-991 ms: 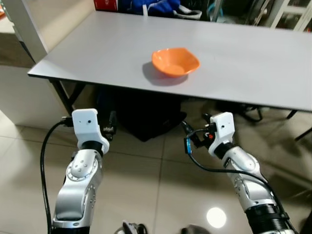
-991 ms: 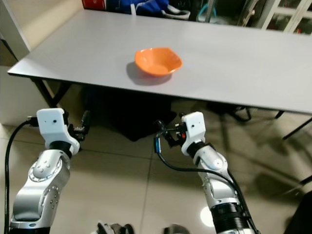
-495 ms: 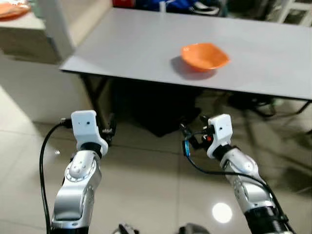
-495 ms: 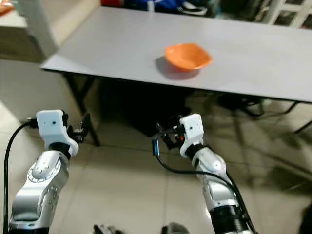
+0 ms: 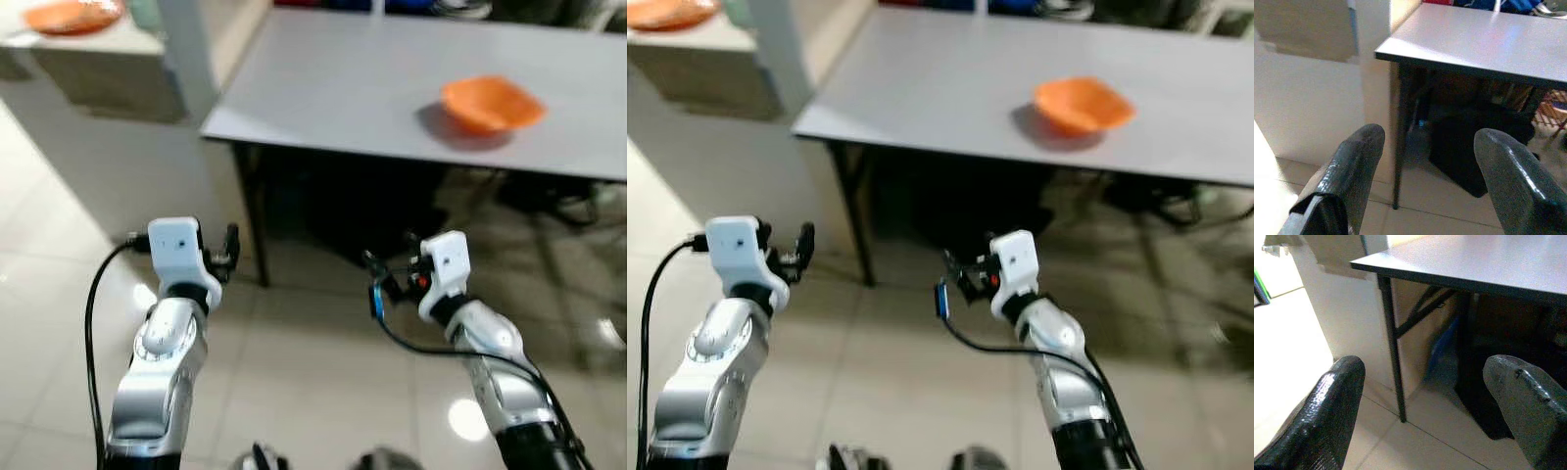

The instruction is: Setting the table

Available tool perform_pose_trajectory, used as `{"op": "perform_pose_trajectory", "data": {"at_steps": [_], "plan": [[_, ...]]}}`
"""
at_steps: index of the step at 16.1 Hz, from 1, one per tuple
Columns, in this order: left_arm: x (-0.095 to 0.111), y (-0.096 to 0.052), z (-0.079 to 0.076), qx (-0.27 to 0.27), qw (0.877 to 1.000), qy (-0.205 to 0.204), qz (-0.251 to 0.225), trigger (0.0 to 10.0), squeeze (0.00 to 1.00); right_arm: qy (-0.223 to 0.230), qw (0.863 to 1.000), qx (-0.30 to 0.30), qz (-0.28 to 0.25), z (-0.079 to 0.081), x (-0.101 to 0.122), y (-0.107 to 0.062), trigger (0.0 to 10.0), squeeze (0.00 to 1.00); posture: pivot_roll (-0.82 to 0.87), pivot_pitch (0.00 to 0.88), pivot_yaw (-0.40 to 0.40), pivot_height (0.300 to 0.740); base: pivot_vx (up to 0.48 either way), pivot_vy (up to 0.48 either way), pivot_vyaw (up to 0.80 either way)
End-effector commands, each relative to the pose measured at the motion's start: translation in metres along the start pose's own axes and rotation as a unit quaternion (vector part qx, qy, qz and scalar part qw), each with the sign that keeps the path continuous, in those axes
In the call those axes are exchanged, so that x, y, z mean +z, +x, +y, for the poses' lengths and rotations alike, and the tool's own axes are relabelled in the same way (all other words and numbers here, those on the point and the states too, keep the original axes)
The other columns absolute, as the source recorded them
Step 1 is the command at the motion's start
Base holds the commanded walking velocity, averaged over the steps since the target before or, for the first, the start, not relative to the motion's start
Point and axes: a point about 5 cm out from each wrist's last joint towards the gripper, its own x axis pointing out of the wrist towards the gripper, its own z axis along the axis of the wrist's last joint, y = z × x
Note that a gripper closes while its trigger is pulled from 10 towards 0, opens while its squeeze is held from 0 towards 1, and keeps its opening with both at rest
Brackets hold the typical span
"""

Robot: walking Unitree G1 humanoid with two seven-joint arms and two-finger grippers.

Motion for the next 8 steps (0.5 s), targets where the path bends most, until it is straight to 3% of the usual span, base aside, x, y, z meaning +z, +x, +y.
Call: {"op": "perform_pose_trajectory", "data": {"at_steps": [1,3,4,6,7,8], "plan": [[-0.0016,0.0002,-0.0047,-0.007,1.000,0.004,0.003,10.0,0.00,-0.004,1.000,-0.006,0.005,-0.0037,-0.0011,-0.0042,10.0,0.00,-0.11,0.106,0.002,0.740,0.000,0.000,0.00],[-0.0017,0.0010,-0.0030,0.001,1.000,0.006,0.003,10.0,0.00,-0.004,1.000,-0.005,0.005,-0.0026,-0.0011,-0.0045,10.0,0.00,-0.11,0.107,0.004,0.740,0.000,0.000,0.00],[0.0019,0.0021,-0.0015,0.005,0.999,0.034,-0.008,10.0,0.00,-0.004,1.000,-0.004,0.005,-0.0014,-0.0012,-0.0050,10.0,0.00,-0.11,0.109,0.006,0.740,0.000,0.000,0.00],[0.0014,0.0030,0.0005,0.010,0.999,0.049,-0.003,10.0,0.00,-0.005,1.000,-0.003,0.005,-0.0007,-0.0010,-0.0049,10.0,0.00,-0.11,0.110,0.007,0.740,0.347,0.137,0.00],[-0.0008,0.0034,0.0037,0.020,0.999,0.045,0.003,10.0,0.16,-0.005,1.000,-0.003,0.005,-0.0005,-0.0014,-0.0050,10.0,0.00,-0.11,0.110,0.007,0.740,0.442,0.000,0.00],[-0.0016,0.0034,0.0051,0.023,0.999,0.047,0.004,10.0,0.15,-0.005,1.000,-0.003,0.005,-0.0004,-0.0018,-0.0053,10.0,0.00,-0.11,0.109,0.006,0.740,0.442,0.000,0.00]]}}
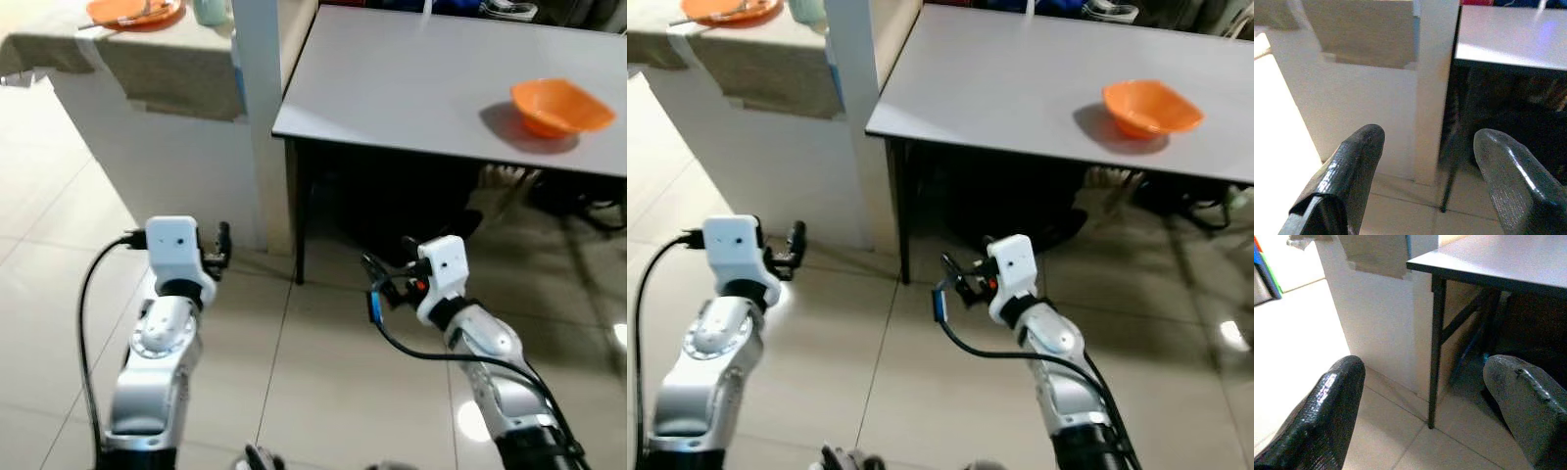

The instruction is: Setting the table

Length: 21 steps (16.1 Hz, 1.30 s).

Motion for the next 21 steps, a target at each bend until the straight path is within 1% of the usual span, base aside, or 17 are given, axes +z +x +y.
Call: {"op": "perform_pose_trajectory", "data": {"at_steps": [1,2,3,12,14,15,19,21], "plan": [[-0.0025,0.0000,-0.0015,0.000,1.000,0.007,0.007,10.0,0.11,-0.003,1.000,-0.005,0.003,-0.0033,-0.0001,-0.0029,10.0,0.00,-0.11,0.108,0.005,0.740,0.450,0.000,0.00],[-0.0031,-0.0003,-0.0014,-0.001,1.000,0.012,0.007,10.0,0.07,-0.004,1.000,-0.004,0.003,-0.0029,-0.0006,-0.0032,10.0,0.00,-0.11,0.105,0.004,0.740,0.454,0.000,0.00],[-0.0035,-0.0003,-0.0013,-0.001,1.000,0.013,0.008,10.0,0.00,-0.004,1.000,-0.003,0.004,-0.0027,-0.0008,-0.0032,10.0,0.00,-0.11,0.104,0.005,0.740,0.458,0.000,0.00],[-0.0055,0.0015,0.0006,-0.001,1.000,0.008,0.011,10.0,0.00,-0.006,1.000,-0.001,0.006,-0.0019,-0.0029,-0.0018,10.0,0.00,-0.10,0.080,0.001,0.740,0.447,0.000,0.00],[-0.0064,0.0017,-0.0001,-0.001,1.000,0.005,0.017,10.0,0.00,-0.006,1.000,-0.001,0.005,-0.0024,-0.0029,-0.0015,10.0,0.00,-0.10,0.081,0.003,0.740,0.000,0.000,0.00],[-0.0062,0.0019,-0.0004,-0.002,1.000,0.005,0.016,10.0,0.00,-0.006,1.000,-0.002,0.005,-0.0024,-0.0028,-0.0015,10.0,0.00,-0.10,0.081,0.003,0.740,0.000,0.334,0.00],[-0.0050,0.0028,-0.0011,-0.005,1.000,0.010,0.012,10.0,0.00,-0.005,1.000,-0.003,0.003,-0.0027,-0.0019,-0.0017,10.0,0.00,-0.11,0.085,0.004,0.740,0.000,0.000,0.00],[-0.0050,0.0032,-0.0015,-0.007,1.000,0.003,0.013,10.0,0.00,-0.005,1.000,-0.003,0.004,-0.0022,-0.0030,-0.0025,10.0,0.00,-0.11,0.088,0.003,0.740,0.000,0.480,0.00]]}}
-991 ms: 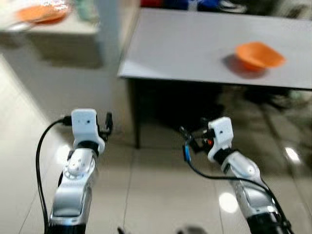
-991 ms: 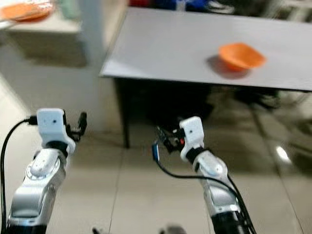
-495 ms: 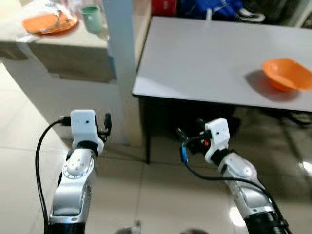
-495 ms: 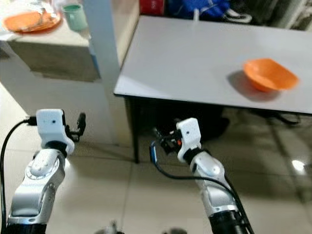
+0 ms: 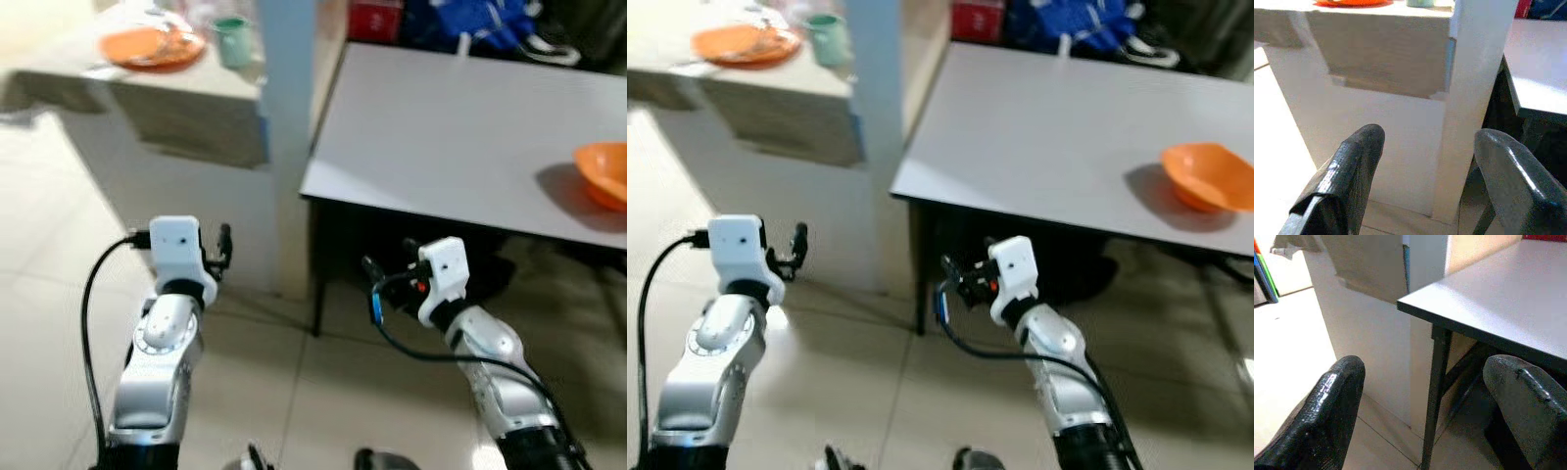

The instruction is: Setting the table

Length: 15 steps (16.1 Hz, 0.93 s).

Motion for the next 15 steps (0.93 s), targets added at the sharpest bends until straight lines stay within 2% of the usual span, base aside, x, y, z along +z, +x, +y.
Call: {"op": "perform_pose_trajectory", "data": {"at_steps": [1,3,6,7,12,15], "plan": [[-0.0014,-0.0005,0.0002,-0.004,1.000,0.001,0.004,10.0,0.00,-0.001,1.000,0.002,-0.002,0.0017,0.0002,-0.0006,10.0,0.00,-0.11,0.089,0.003,0.740,0.000,0.480,0.00],[-0.0009,0.0001,0.0011,-0.001,1.000,0.003,0.004,10.0,0.00,-0.001,1.000,0.002,-0.001,0.0017,-0.0001,-0.0007,10.0,0.00,-0.11,0.091,0.003,0.740,0.000,0.480,0.00],[-0.0012,0.0006,0.0028,0.012,1.000,-0.002,0.004,10.0,0.00,-0.002,1.000,0.002,-0.001,0.0022,-0.0003,-0.0006,10.0,0.00,-0.11,0.092,0.006,0.740,0.000,0.000,0.00],[0.0011,0.0010,0.0021,0.008,1.000,0.019,-0.003,10.0,0.00,-0.002,1.000,0.002,-0.001,0.0022,-0.0002,-0.0008,10.0,0.00,-0.11,0.092,0.005,0.740,0.000,0.000,0.00],[0.0007,0.0010,0.0048,0.011,0.999,0.032,0.001,10.0,0.00,-0.003,1.000,0.004,-0.001,0.0037,-0.0011,-0.0016,10.0,0.00,-0.10,0.098,0.009,0.740,0.409,0.250,0.00],[0.0005,0.0005,0.0067,0.014,0.999,0.040,0.001,10.0,0.00,-0.002,1.000,0.004,0.000,0.0045,-0.0020,-0.0022,10.0,0.00,-0.10,0.100,0.011,0.740,0.439,0.000,0.00]]}}
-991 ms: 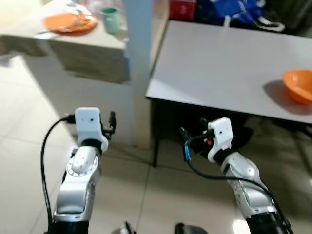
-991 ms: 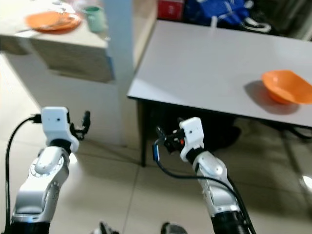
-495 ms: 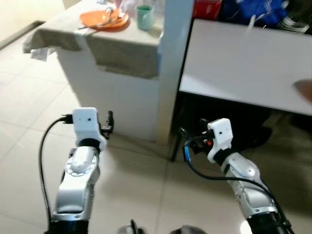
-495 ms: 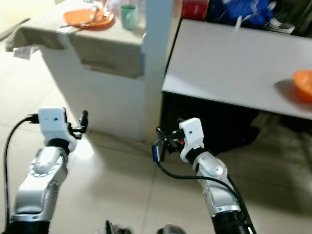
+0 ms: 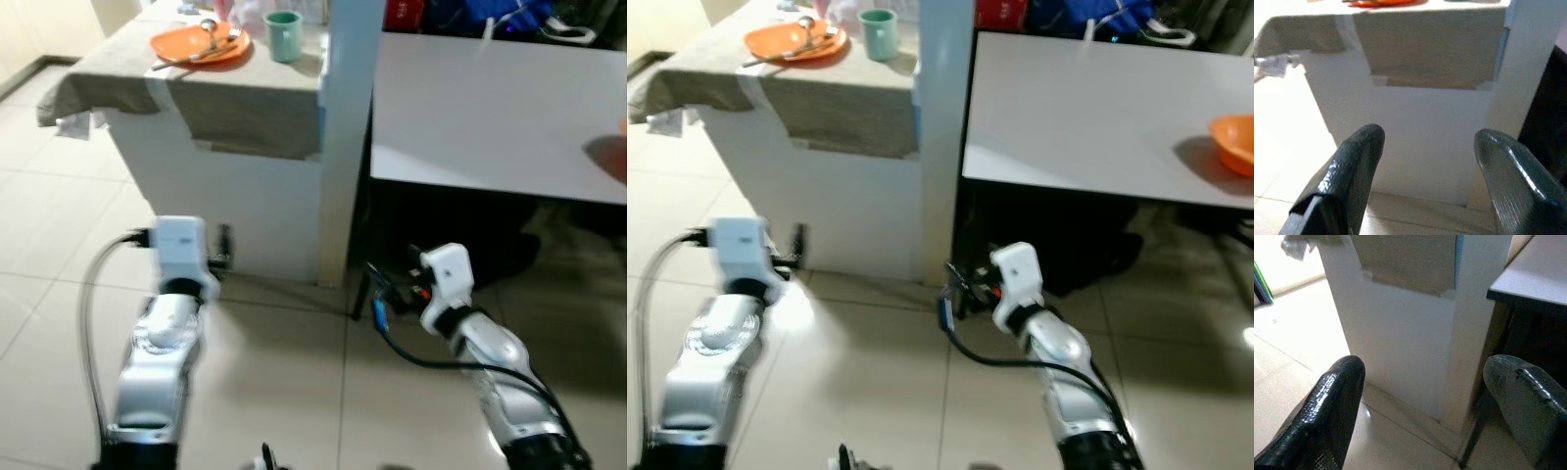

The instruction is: Setting the table

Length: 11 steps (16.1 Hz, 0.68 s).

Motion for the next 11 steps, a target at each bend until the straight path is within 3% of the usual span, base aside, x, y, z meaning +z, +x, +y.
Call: {"op": "perform_pose_trajectory", "data": {"at_steps": [1,11], "plan": [[0.0001,-0.0004,0.0079,0.012,1.000,0.010,0.002,10.0,0.00,-0.007,1.000,0.007,-0.013,0.0036,0.0068,0.0036,10.0,0.00,-0.10,0.100,0.011,0.740,0.450,0.000,0.00],[0.0041,-0.0008,0.0111,0.014,1.000,0.007,-0.015,10.0,0.00,-0.005,1.000,0.007,-0.020,0.0034,0.0096,0.0082,10.0,0.00,-0.10,0.081,0.004,0.740,0.453,0.000,0.00]]}}
